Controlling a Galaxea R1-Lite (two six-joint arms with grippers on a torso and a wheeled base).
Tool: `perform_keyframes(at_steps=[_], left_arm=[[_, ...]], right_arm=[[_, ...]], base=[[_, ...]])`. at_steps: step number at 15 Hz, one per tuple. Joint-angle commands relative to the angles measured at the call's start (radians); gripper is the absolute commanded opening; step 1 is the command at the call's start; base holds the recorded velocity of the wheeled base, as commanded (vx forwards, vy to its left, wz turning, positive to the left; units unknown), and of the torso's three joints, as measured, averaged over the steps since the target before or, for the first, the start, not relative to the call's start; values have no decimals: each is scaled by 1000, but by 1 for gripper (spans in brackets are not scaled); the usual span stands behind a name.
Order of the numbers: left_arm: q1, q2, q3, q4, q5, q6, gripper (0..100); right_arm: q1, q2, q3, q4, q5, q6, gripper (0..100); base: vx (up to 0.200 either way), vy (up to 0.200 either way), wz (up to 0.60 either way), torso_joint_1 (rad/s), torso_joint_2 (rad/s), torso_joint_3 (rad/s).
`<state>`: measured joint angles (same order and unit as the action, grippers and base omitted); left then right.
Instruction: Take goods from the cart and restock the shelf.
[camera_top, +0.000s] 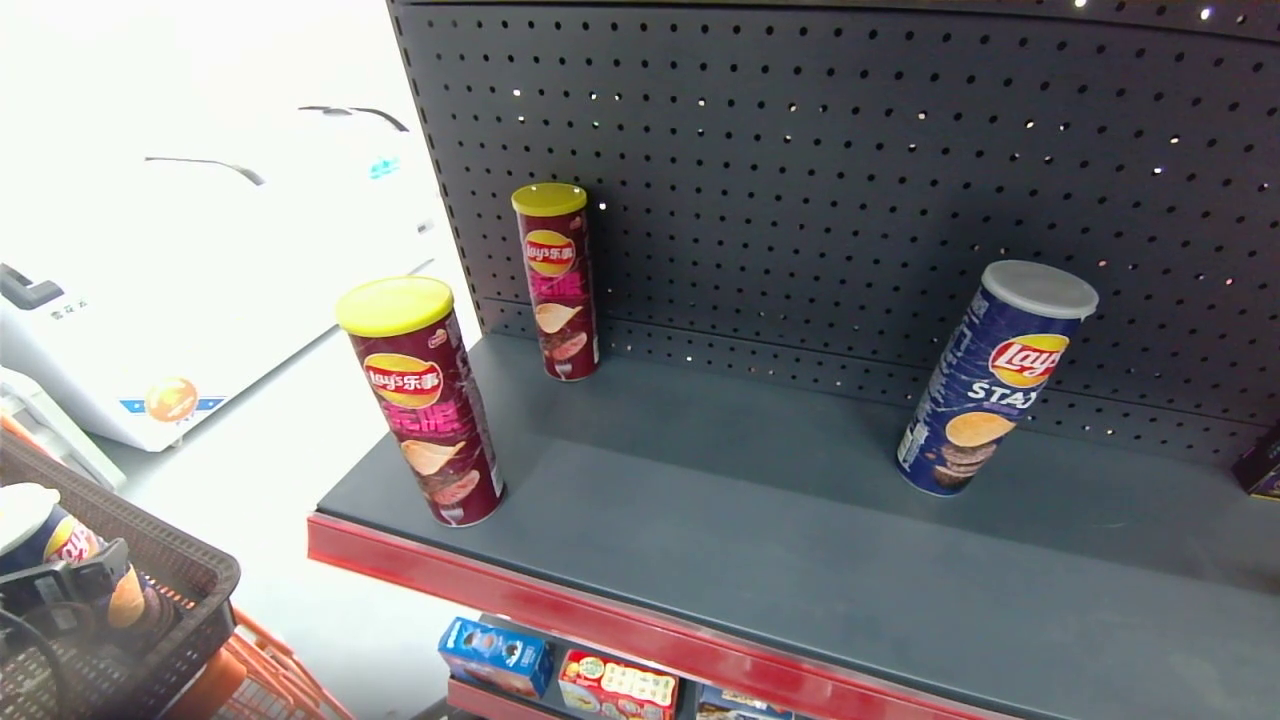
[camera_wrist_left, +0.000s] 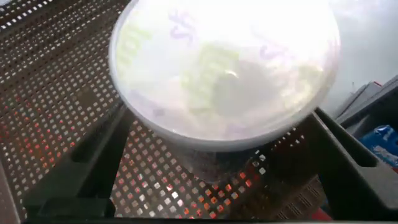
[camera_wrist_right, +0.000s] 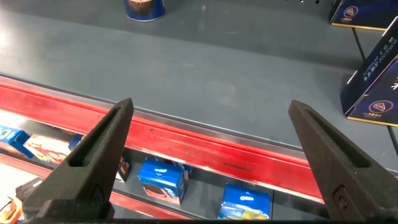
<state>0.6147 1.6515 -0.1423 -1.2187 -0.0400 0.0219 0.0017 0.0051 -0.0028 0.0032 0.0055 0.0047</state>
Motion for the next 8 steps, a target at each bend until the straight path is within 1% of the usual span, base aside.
perform_keyframes(at_steps=[1,2,5,8], left_arm=[[-1,114,-8,-56,0,0,100],[-4,157,-13,-90,0,0,100],[-16,215,-51,-137,0,0,100],[-16,240,-82,-140,0,1,100]], right_arm=[[0,1,1,0,1,0,100],[0,-1,1,0,1,0,100],[0,1,0,0,1,0,100],[0,-1,0,0,1,0,100]], base=[[0,0,0,0,0,0],[0,0,0,0,0,0],[0,0,0,0,0,0],[0,0,0,0,0,0]])
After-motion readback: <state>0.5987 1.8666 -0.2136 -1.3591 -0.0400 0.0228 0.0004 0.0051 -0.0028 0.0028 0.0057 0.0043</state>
